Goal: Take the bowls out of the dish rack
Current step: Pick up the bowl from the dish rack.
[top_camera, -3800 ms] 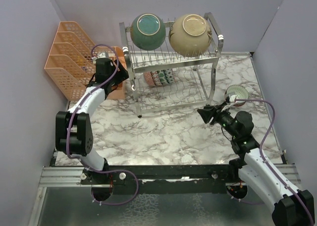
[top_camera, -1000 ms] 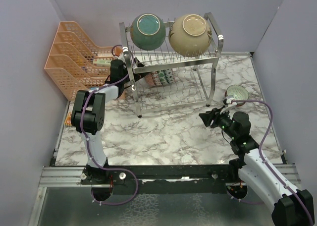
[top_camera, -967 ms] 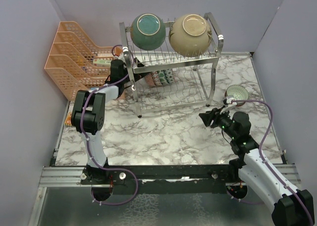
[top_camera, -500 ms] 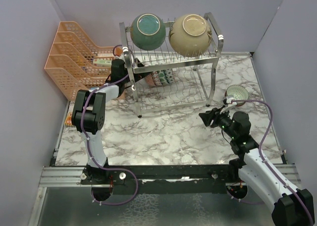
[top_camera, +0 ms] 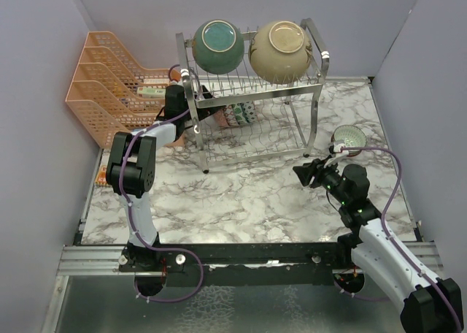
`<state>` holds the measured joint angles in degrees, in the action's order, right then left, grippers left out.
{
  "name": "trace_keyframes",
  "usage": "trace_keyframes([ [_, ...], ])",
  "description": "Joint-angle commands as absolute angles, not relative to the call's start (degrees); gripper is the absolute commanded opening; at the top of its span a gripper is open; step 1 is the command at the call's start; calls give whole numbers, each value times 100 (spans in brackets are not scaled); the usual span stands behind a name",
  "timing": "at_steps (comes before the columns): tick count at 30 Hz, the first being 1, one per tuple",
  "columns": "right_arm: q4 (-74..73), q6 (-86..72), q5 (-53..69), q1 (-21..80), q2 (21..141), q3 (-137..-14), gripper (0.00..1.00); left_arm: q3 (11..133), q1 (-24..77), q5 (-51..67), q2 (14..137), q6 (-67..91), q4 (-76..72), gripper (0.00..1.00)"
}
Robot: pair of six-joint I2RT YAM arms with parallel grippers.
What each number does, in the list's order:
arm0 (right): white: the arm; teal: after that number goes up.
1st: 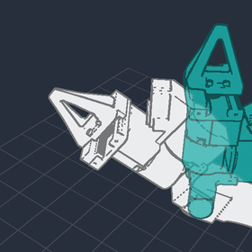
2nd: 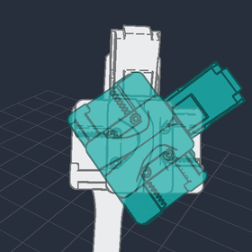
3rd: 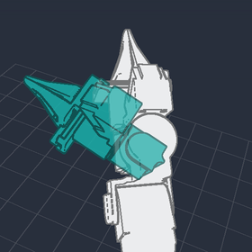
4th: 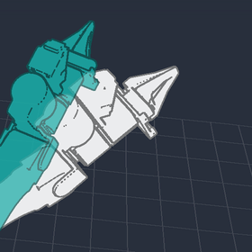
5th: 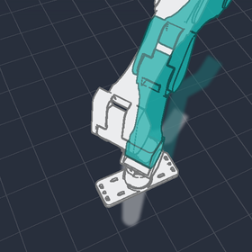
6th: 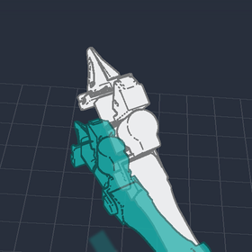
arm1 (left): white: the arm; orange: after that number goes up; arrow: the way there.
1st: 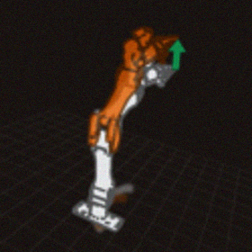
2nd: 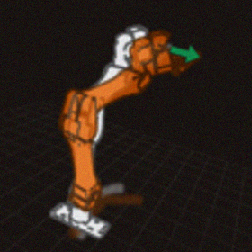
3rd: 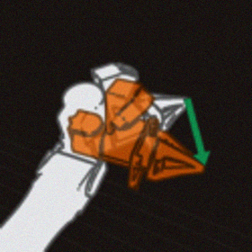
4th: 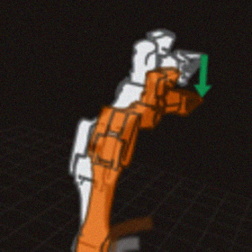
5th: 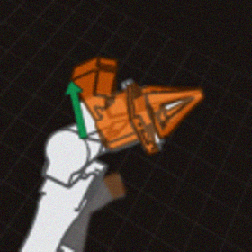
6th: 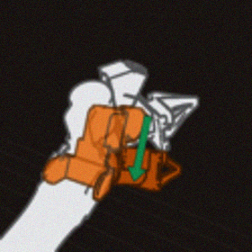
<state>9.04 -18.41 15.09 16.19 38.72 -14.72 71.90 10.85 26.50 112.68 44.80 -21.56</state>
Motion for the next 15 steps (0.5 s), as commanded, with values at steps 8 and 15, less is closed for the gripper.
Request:
trace_keyframes([
  [8, 1093, -1881, 1569, 1644, 3884, -1389, 45, 7416, 1164, 2749, 11307, 4391, -2298, 78],
  [15, 1096, -1892, 1573, 1642, 3871, -1380, 45, 7436, 1177, 2799, 11312, 4435, -2313, 66],
])
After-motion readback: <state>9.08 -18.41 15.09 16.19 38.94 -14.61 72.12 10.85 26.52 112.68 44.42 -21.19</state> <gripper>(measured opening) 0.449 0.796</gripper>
